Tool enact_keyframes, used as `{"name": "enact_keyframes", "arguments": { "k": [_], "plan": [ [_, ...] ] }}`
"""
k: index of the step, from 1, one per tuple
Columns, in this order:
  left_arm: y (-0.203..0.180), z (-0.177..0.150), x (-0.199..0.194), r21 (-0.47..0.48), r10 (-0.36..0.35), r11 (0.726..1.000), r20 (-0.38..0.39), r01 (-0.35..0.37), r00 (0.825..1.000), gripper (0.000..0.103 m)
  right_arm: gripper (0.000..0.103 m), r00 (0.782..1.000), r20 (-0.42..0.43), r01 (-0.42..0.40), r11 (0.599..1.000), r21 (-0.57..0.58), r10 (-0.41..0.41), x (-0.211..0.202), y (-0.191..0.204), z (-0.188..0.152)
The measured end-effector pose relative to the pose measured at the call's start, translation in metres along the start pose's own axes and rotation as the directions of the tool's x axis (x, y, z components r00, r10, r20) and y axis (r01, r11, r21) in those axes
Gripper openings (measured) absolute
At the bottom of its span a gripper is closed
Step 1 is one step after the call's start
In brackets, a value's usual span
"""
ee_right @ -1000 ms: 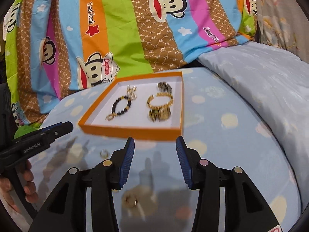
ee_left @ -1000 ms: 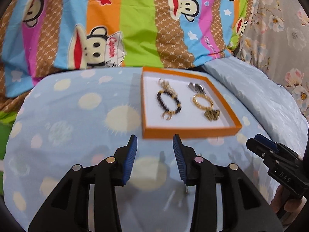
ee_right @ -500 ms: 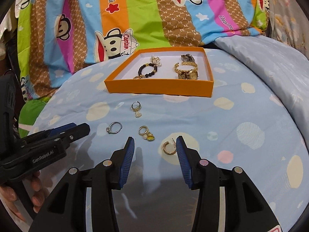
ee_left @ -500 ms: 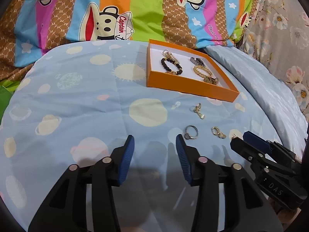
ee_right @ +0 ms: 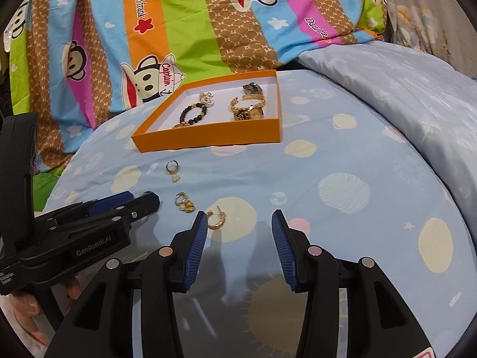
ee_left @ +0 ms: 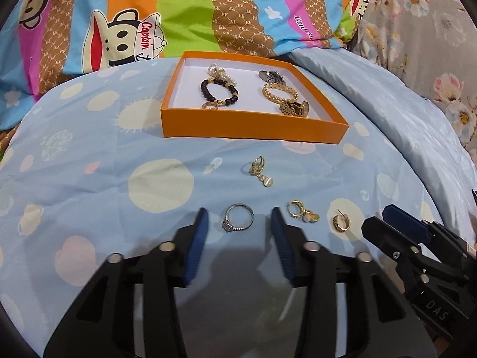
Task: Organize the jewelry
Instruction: 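Grasp the silver stone ring with the left tool while the right grasps a gold hoop earring, then carry the ring and hoop earring into the orange box and open both tools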
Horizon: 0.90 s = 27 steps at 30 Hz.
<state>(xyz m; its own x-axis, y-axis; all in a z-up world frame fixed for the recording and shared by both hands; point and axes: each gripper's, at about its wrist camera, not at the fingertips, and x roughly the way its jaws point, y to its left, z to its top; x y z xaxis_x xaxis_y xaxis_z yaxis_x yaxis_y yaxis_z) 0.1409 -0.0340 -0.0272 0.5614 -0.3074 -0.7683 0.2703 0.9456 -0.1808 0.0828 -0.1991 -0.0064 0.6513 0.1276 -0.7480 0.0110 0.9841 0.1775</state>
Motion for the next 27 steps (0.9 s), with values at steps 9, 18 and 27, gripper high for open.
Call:
{"name": "enact_keyframes", "arguments": {
  "k": [9, 18, 27],
  "plan": [
    [0.013, -0.004, -0.015, -0.035, -0.021, 0.999, 0.032, 0.022, 0.999, 0.019, 0.045, 0.999, -0.033, -0.036, 0.998, -0.044, 0.035, 0.007, 0.015, -0.002],
    [0.031, -0.013, -0.025, -0.082, -0.023, 0.996, 0.033, 0.026, 0.999, 0.019, 0.034, 0.997, -0.081, 0.001, 0.997, -0.077, -0.007, 0.024, 0.029, 0.001],
    [0.033, -0.013, -0.023, -0.086, -0.029, 0.996, 0.028, 0.032, 0.999, 0.020, 0.016, 0.997, -0.073, 0.031, 0.994, -0.100, -0.039, 0.025, 0.032, 0.003]
  ]
}}
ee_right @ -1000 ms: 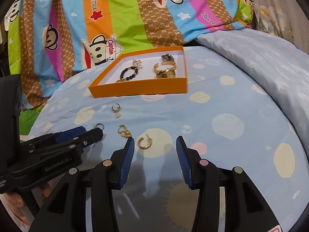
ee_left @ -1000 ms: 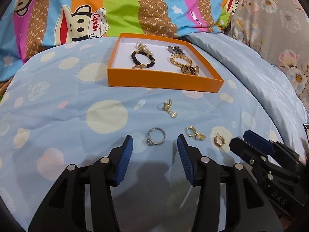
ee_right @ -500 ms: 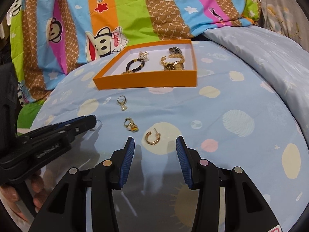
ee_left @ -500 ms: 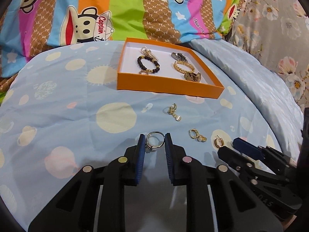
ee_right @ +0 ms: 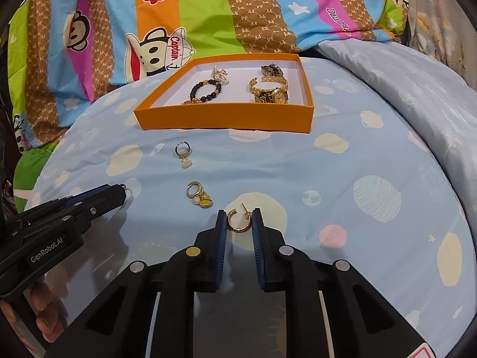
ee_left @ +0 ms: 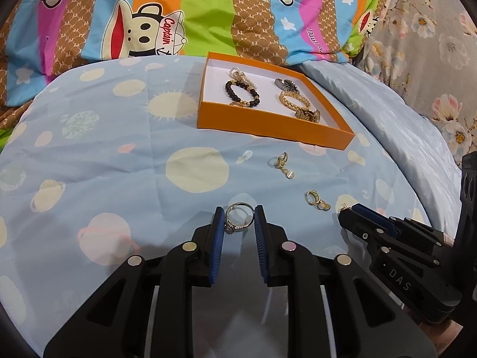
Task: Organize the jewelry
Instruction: 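Carry the ring and hoop earring into the orange box and open both tools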
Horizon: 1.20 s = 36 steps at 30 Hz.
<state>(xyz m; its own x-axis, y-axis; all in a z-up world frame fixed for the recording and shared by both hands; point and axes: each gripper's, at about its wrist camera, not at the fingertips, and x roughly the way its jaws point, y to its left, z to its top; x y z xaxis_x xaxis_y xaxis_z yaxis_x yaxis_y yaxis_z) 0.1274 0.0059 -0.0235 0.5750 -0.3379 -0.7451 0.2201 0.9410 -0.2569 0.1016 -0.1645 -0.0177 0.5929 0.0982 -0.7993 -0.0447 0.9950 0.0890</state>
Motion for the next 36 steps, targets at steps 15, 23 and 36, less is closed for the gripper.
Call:
{"name": "enact_keyframes", "arguments": {
  "k": [15, 23, 36],
  "plan": [
    [-0.015, 0.075, -0.017, 0.077, -0.038, 0.997, 0.129, 0.029, 0.991, 0.020, 0.016, 0.987, 0.141, -0.075, 0.997, 0.019, 0.072, -0.025, -0.019, 0.071],
    [-0.027, 0.147, 0.040, 0.111, -0.021, 0.994, 0.141, 0.006, 0.990, 0.020, 0.016, 0.984, 0.132, -0.126, 0.992, 0.028, 0.122, 0.033, -0.027, 0.164],
    [-0.007, 0.177, 0.115, 0.093, 0.039, 0.995, 0.062, -0.044, 0.997, 0.020, 0.016, 0.993, -0.001, -0.116, 0.993, 0.026, 0.116, 0.136, -0.016, 0.207]
  ]
}}
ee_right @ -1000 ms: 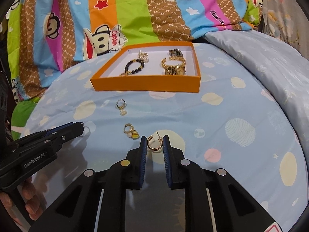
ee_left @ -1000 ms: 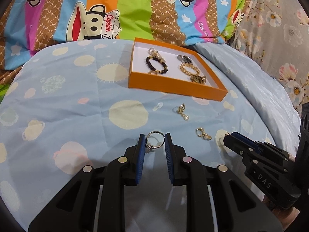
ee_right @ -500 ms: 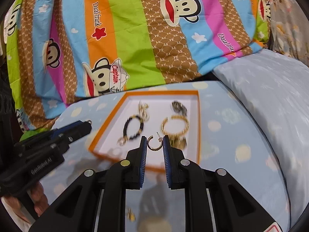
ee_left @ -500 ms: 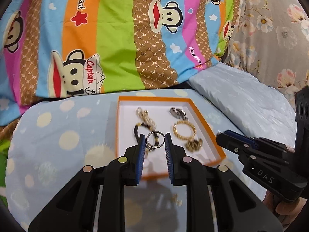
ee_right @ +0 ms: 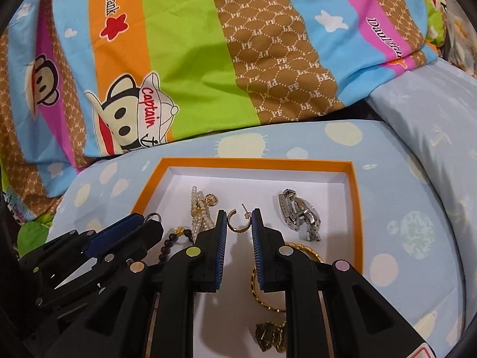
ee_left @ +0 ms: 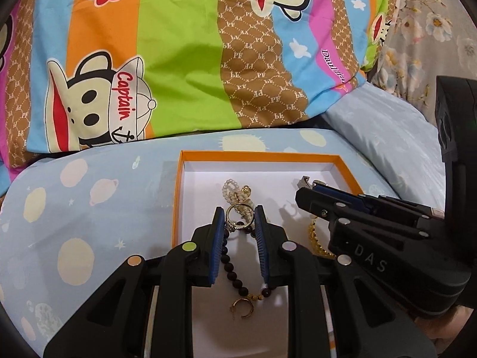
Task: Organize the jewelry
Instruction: 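Carry the ring and hoop earring into the orange box and open both tools, then move both open tools back toward the remaining earrings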
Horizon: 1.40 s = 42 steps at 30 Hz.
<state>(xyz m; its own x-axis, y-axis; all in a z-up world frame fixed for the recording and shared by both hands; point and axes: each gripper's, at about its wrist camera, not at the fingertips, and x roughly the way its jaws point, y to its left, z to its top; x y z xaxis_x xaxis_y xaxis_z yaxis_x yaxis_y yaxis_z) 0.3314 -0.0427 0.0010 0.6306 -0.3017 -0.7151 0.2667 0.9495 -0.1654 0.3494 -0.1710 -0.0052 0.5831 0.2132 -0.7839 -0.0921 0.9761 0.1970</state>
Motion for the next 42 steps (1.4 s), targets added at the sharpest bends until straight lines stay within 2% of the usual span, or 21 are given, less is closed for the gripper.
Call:
{"name": "enact_keyframes", "arguments": {
  "k": [6, 9, 12, 13, 20, 24, 30, 37, 42],
  "plan": [
    [0.001, -0.001, 0.007, 0.004, 0.027, 1.000, 0.004, -0.027, 1.000, 0.020, 0.016, 1.000, 0.003, 0.004, 1.000, -0.011, -0.004, 0.003, 0.002, -0.002],
    [0.001, -0.002, 0.007, 0.004, 0.041, 0.999, 0.007, -0.042, 0.999, 0.024, 0.017, 1.000, 0.025, 0.017, 1.000, -0.017, -0.016, -0.001, 0.002, -0.002],
    [0.003, 0.000, 0.003, -0.006, 0.051, 0.999, 0.022, -0.051, 0.998, 0.037, 0.018, 0.999, 0.045, 0.010, 1.000, -0.004, -0.010, -0.009, -0.002, -0.003],
    [0.004, 0.000, -0.002, -0.014, 0.051, 0.999, 0.035, -0.051, 0.998, 0.040, 0.018, 0.998, 0.056, 0.005, 1.000, 0.004, -0.006, -0.014, -0.004, -0.003],
    [0.007, -0.003, -0.053, -0.022, 0.053, 0.998, 0.117, -0.051, 0.992, 0.040, 0.020, 0.985, 0.173, 0.010, 1.000, 0.012, -0.012, -0.083, -0.007, -0.016],
    [0.010, -0.018, -0.090, -0.029, 0.055, 0.998, 0.147, -0.052, 0.988, 0.043, 0.027, 0.975, 0.220, 0.012, 1.000, 0.013, -0.015, -0.126, -0.008, -0.043],
    [0.019, -0.063, -0.130, -0.060, 0.052, 0.997, 0.128, -0.045, 0.990, 0.046, 0.028, 0.978, 0.206, 0.021, 0.999, 0.036, -0.028, -0.165, -0.012, -0.107],
    [0.015, -0.119, -0.143, -0.073, 0.057, 0.996, 0.047, -0.054, 0.997, 0.046, 0.028, 0.994, 0.112, -0.013, 0.998, 0.067, 0.005, -0.166, -0.003, -0.173],
    [0.009, -0.153, -0.140, -0.075, 0.052, 0.996, -0.008, -0.053, 0.999, 0.046, 0.028, 0.998, 0.069, -0.009, 0.999, 0.036, 0.006, -0.156, 0.013, -0.199]
  ]
}}
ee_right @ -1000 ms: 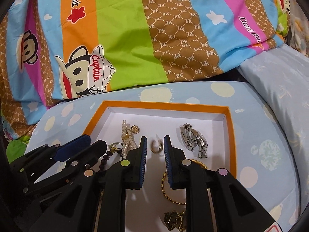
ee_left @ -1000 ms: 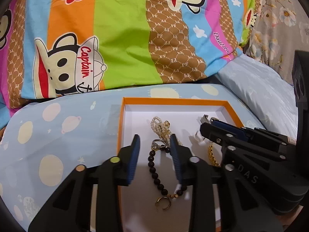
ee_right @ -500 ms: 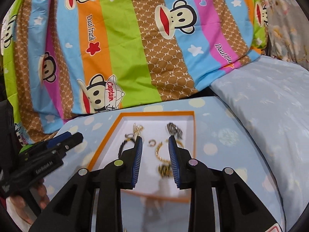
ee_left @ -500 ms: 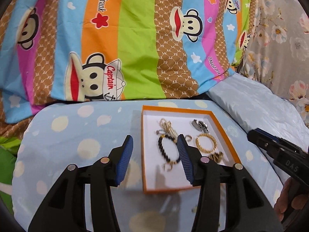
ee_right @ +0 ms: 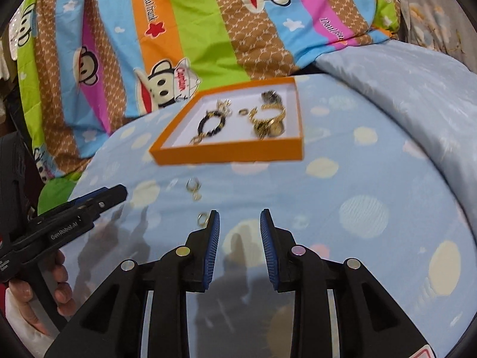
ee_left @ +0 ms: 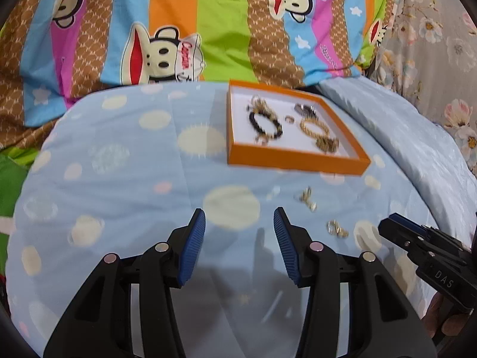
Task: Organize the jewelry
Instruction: 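Move both open tools back toward the remaining earrings, then grasp the gold pearl drop earring with the right tool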
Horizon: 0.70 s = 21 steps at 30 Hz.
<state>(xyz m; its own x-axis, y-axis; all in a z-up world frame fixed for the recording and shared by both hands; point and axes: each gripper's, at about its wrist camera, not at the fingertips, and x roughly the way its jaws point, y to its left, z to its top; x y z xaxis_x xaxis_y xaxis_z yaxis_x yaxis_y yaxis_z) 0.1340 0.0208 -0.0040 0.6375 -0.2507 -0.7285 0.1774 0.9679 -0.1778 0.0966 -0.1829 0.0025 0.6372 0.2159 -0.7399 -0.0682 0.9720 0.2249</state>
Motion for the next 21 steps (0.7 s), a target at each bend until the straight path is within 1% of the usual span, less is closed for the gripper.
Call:
{"name": "enact_keyframes", "arguments": {
  "k": [3, 7, 10, 12, 21],
  "plan": [
    [0.001, -0.014, 0.003, -0.011, 0.001, 1.000, -0.032, -0.001, 0.999, 0.046, 0.028, 1.000, -0.023, -0.003, 1.000, -0.028, 0.003, 0.007, 0.010, -0.008],
    [0.005, -0.024, 0.003, -0.029, 0.002, 1.000, -0.050, -0.003, 0.999, 0.046, 0.028, 0.999, -0.042, -0.010, 0.999, -0.045, 0.008, 0.017, 0.020, -0.010],
    [0.007, -0.027, 0.002, -0.041, -0.001, 0.999, -0.050, -0.001, 0.999, 0.046, 0.029, 0.999, -0.043, -0.010, 0.999, -0.050, 0.008, 0.024, 0.026, -0.005],
    [0.008, -0.027, 0.002, -0.048, -0.003, 0.999, -0.051, 0.000, 0.999, 0.046, 0.033, 0.999, -0.046, -0.010, 0.999, -0.053, 0.007, 0.029, 0.030, -0.002],
    [0.007, -0.028, 0.004, -0.040, -0.015, 0.999, -0.050, 0.013, 0.999, 0.052, 0.033, 0.997, -0.081, 0.015, 0.998, -0.062, -0.020, 0.045, 0.037, 0.005]
  ]
}}
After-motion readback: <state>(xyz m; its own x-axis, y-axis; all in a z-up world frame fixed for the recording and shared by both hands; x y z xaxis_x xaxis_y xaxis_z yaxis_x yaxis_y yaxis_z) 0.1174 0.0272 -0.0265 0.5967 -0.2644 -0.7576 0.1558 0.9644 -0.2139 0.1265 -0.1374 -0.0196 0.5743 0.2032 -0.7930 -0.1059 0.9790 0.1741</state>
